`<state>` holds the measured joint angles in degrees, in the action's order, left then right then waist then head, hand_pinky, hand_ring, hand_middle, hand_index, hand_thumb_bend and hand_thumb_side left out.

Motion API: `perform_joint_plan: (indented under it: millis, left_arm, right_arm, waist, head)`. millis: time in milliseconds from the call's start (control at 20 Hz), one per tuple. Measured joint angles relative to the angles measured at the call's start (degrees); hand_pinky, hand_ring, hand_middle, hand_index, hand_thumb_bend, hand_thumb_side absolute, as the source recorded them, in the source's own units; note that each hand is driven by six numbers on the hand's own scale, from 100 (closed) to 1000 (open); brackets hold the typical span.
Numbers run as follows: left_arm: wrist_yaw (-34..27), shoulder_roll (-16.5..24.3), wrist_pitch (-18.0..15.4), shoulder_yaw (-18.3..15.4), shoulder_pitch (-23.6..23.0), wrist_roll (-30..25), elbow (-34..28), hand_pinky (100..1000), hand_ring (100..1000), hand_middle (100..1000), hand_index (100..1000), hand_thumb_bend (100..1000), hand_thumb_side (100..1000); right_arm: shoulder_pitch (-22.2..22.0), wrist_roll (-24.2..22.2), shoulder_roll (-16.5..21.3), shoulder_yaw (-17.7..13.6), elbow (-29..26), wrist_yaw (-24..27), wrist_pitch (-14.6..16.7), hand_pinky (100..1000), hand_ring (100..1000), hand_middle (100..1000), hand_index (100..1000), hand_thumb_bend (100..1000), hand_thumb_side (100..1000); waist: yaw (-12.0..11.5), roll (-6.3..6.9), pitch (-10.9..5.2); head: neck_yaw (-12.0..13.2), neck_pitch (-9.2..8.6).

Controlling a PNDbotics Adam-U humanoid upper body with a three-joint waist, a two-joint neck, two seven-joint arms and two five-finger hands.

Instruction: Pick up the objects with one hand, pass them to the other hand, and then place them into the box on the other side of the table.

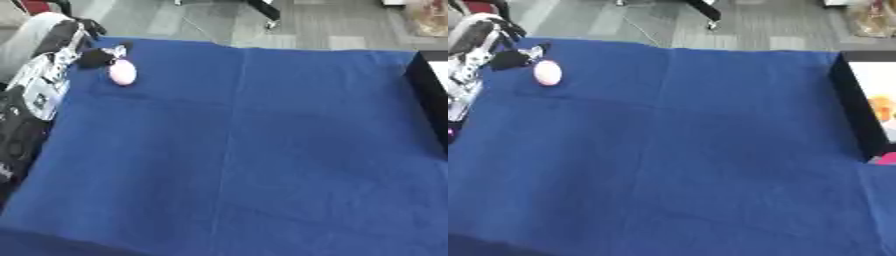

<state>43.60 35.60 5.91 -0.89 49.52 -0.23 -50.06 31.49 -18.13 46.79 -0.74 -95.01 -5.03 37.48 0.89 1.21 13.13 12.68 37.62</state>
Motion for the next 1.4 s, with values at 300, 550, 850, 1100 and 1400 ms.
perform_joint_plan:
  millis: [300, 550, 850, 1100, 1400]
  left_arm:
    - [1.84, -0.35, 2.14, -1.13, 0.53, 0.61, 3.75, 744, 592, 583, 731, 425, 527]
    - [2.7, -0.37, 3.76, -1.43, 0.85, 1.22, 4.6, 744, 592, 584, 732, 434, 525]
    - [4.79, -0.37, 5.59, -1.84, 1.08, 2.54, 5.8, 745, 593, 584, 734, 420, 458]
    - [6.51, -0.37, 7.48, -2.21, 1.24, 6.19, 7.21, 742, 589, 583, 733, 349, 376]
    - [6.96, -0.36, 7.63, -2.47, 1.26, 8.72, 8.77, 736, 571, 562, 711, 286, 325]
  right_arm:
    - [-0.22, -1.81, -0.29, -0.27, -0.03, 0.88, -0.16, 1000, 765, 797, 954, 100, 291]
    - [-0.21, -2.79, -0.55, -0.27, -0.03, 1.29, -0.06, 1000, 764, 798, 952, 100, 283]
    - [-0.16, -3.69, -0.84, -0.2, -0.01, 1.32, 0.2, 1000, 763, 797, 948, 100, 274]
    - [-0.14, -4.25, -0.98, 0.15, 0.01, 1.33, 0.29, 1000, 762, 795, 946, 100, 268]
    - [0.1, -4.92, -1.15, 0.46, 0.02, 1.33, 0.47, 1000, 761, 794, 942, 100, 259]
  waist:
    - [0.74, -0.29, 1.26]
    - [1.32, -0.35, 1.99]
    - [1.78, -0.65, 2.66]
    - [2.06, -0.66, 3.12]
    - [2.71, -0.85, 3.9]
  head:
    - [1.26, -0.94]
    - [1.48, -1.35]
    - [1.99, -1.9]
    - [2.26, -2.19]
    - [2.77, -3.07]
